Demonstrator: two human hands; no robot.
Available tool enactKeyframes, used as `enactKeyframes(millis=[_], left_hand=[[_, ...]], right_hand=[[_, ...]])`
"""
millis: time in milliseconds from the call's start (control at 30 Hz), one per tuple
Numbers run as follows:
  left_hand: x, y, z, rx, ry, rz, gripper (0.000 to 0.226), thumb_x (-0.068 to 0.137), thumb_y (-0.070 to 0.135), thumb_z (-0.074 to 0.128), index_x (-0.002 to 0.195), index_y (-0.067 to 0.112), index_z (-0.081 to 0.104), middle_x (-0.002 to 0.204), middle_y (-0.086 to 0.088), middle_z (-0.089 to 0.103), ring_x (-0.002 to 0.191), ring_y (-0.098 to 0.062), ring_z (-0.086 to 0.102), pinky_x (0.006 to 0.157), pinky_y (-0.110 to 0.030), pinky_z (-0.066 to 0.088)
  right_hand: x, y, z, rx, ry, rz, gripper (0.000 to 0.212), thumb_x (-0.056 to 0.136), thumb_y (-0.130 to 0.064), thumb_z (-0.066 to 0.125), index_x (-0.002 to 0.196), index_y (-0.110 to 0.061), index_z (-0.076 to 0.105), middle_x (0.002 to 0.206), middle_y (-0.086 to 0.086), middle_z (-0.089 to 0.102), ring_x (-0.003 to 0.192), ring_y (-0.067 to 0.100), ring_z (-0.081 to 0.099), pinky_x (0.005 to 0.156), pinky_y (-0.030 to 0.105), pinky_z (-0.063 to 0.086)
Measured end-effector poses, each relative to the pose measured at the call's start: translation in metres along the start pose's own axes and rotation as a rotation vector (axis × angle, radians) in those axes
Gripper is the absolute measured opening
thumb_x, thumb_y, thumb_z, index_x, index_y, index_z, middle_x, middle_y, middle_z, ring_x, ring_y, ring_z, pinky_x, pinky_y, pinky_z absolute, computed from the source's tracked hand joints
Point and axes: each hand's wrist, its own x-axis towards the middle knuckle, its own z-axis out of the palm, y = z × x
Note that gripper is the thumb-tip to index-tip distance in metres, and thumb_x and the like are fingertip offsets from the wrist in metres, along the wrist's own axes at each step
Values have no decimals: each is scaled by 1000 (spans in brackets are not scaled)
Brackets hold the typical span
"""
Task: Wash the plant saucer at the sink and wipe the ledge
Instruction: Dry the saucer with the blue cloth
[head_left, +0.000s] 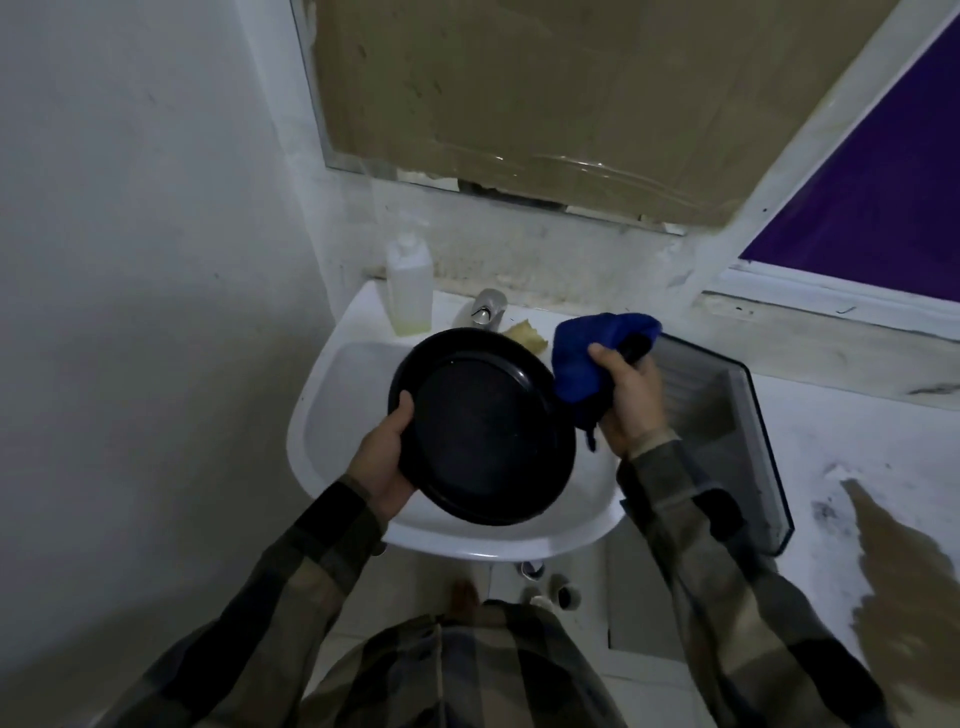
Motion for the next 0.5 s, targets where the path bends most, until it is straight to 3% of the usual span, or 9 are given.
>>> enactKeyframes(millis=[67,167,233,300,400,500], left_hand=[[3,-5,9,48,7,38,49,99,44,32,133,13,51,120,-4,66,106,-17,63,75,-28,55],[8,-13,21,123,5,112,52,99,45,30,136,12,48,125,-5,63,111,-19,62,83,-30,55],[10,-15,28,189,16,158,49,99,44,31,135,15,49,127,-6,62,113,-20,61,90,-34,53],[13,-17,34,248,31,190,43,100,42,33,130,18,52,128,-6,61,113,-21,60,97,-38,49],[18,-14,45,435,14,259,34,99,41,37,123,26,55,125,-2,62,114,-18,59,101,-38,45],[32,-3,53,511,-2,295,30,99,40,37,114,27,60,122,-4,62,115,-20,57,104,-39,42]], right_hand=[[-15,6,11,-184,9,-47,21,86,1,60,104,-9,61,100,8,66,91,22,64,82,34,52],[-26,22,16,-719,-17,-189,28,85,-10,65,113,-6,61,105,9,64,99,24,60,82,24,42],[-27,34,17,-1014,-105,-259,45,85,-24,64,128,-12,55,127,14,53,118,29,48,96,26,36],[-29,43,21,-1205,-165,-205,59,90,-34,57,144,-20,37,147,16,29,136,33,26,113,34,21],[-36,48,33,-1211,-209,-186,60,94,-35,48,148,-21,25,154,15,13,142,31,11,116,34,10],[-40,47,40,-1136,-293,-324,64,83,-42,36,142,-15,40,149,15,29,137,31,26,116,35,17]])
